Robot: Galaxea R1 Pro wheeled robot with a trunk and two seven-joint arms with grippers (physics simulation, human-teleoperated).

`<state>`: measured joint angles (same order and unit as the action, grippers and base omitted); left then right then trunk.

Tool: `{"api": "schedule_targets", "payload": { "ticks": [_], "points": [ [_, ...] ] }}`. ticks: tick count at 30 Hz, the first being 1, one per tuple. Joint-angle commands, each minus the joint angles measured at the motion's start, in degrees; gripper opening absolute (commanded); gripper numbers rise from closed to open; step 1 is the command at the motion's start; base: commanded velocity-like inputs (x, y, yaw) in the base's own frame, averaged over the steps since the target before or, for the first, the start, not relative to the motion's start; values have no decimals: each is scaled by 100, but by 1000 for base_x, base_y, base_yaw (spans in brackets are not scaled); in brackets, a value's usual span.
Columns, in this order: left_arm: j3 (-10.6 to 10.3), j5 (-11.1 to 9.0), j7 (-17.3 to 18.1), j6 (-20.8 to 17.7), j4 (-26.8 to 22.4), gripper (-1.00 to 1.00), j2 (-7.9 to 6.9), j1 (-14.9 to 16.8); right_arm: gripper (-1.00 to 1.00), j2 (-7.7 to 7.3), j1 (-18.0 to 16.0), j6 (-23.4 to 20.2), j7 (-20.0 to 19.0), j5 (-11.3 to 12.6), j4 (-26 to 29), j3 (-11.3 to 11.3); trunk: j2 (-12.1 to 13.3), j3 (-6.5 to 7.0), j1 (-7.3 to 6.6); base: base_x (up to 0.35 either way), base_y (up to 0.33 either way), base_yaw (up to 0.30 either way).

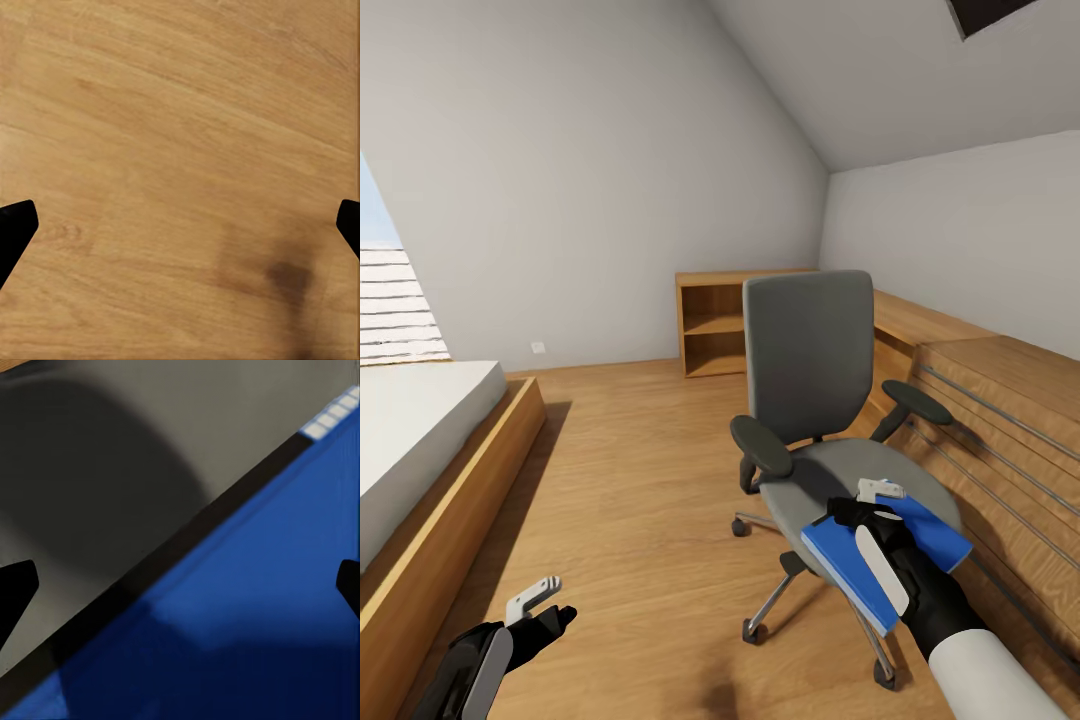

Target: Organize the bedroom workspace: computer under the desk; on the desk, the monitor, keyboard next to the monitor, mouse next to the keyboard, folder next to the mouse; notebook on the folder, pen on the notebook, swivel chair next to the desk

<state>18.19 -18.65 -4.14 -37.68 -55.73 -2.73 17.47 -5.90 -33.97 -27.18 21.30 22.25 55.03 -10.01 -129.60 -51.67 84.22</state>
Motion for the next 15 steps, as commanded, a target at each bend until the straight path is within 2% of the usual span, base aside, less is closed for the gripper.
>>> {"api": "schedule_targets", "payload": {
  "ticks": [1, 15],
  "points": [
    [1, -60, -43, -28, -8, 100, 0, 2, 100, -8, -4, -10, 58, 60, 8, -27, 39, 13, -24, 0, 0, 0],
    [1, -60, -43, -29, -8, 100, 0, 2, 100, -8, -4, -7, 54, 60, 10, -27, 600, 264, -331, 0, 0, 0]
  ]
}}
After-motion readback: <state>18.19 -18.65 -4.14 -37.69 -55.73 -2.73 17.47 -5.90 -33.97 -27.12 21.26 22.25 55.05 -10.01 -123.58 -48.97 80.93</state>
